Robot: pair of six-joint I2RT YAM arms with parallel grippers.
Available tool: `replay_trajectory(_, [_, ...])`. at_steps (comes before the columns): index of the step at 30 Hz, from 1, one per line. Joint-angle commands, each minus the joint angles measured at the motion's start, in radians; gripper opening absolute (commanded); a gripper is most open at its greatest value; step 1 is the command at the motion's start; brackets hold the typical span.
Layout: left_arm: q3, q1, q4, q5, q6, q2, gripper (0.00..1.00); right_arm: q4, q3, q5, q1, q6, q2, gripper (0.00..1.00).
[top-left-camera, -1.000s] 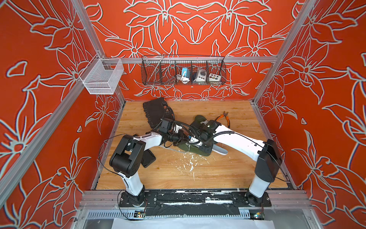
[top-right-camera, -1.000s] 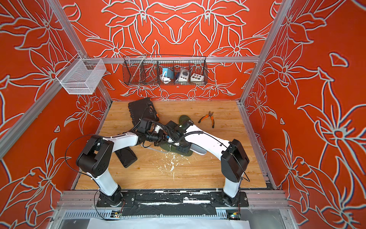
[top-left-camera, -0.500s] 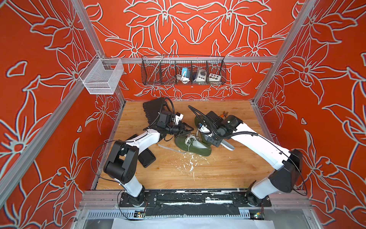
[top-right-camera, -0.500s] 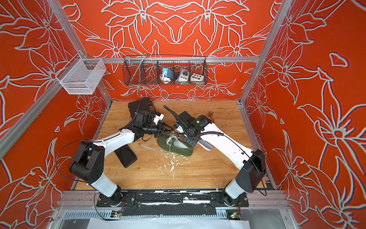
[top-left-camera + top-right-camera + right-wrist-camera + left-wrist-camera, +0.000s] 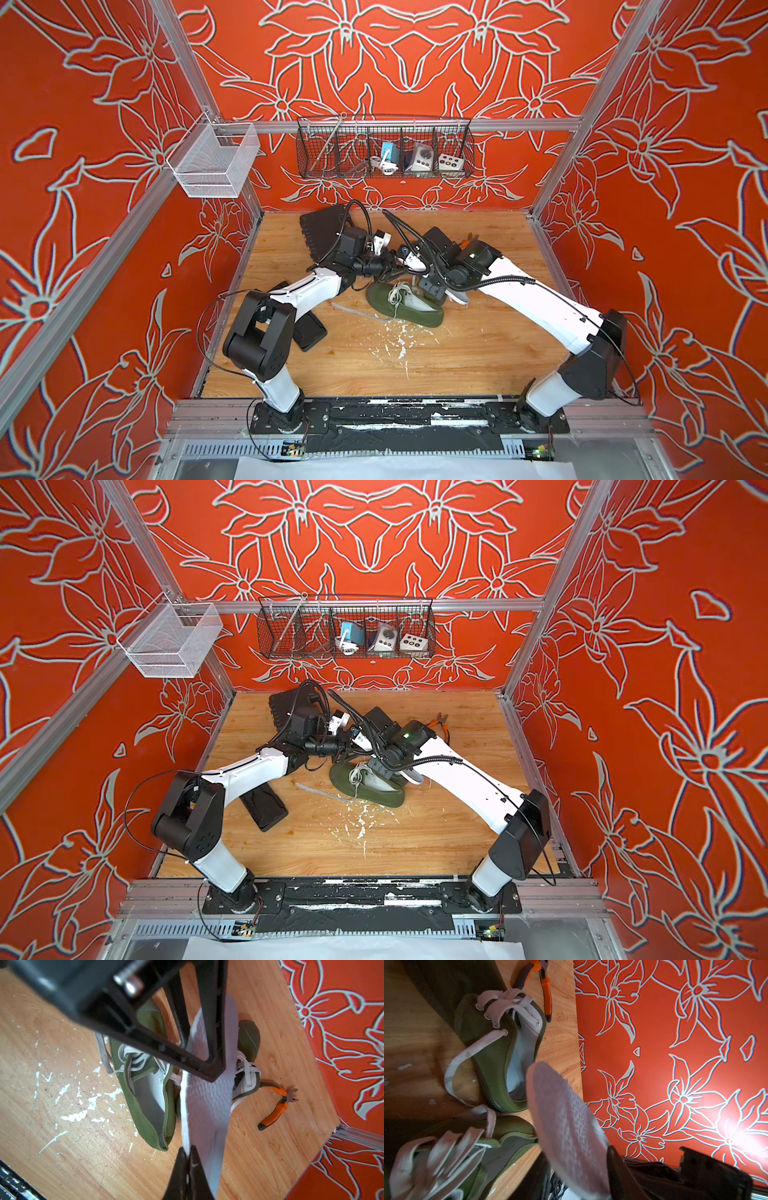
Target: Insert the insole into the shoe
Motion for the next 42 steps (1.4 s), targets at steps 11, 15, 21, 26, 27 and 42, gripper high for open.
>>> replay_trajectory(11, [0.037, 0.002, 0.099, 0.083, 0.016, 0.024, 0.00, 0.195, -0.152, -0.089, -0.034, 0.127, -0.154, 0.93])
replay_trajectory(15, [0.025, 0.002, 0.131, 0.106, -0.005, 0.026, 0.00, 0.273, -0.218, -0.181, -0.096, 0.166, -0.195, 0.99])
replay_trajectory(21, [0.017, 0.002, 0.153, 0.110, -0.027, 0.018, 0.00, 0.386, -0.301, -0.403, -0.183, 0.220, -0.221, 0.99])
replay_trajectory(26, [0.020, 0.003, 0.156, 0.113, -0.031, 0.017, 0.00, 0.499, -0.375, -0.546, -0.234, 0.278, -0.220, 0.99])
replay_trajectory(27, [0.020, 0.002, 0.155, 0.113, -0.032, 0.016, 0.00, 0.509, -0.384, -0.557, -0.237, 0.275, -0.217, 0.99])
replay_trajectory(42, [-0.007, 0.003, 0.229, 0.126, -0.131, 0.035, 0.00, 0.545, -0.416, -0.391, -0.169, 0.099, -0.174, 0.99])
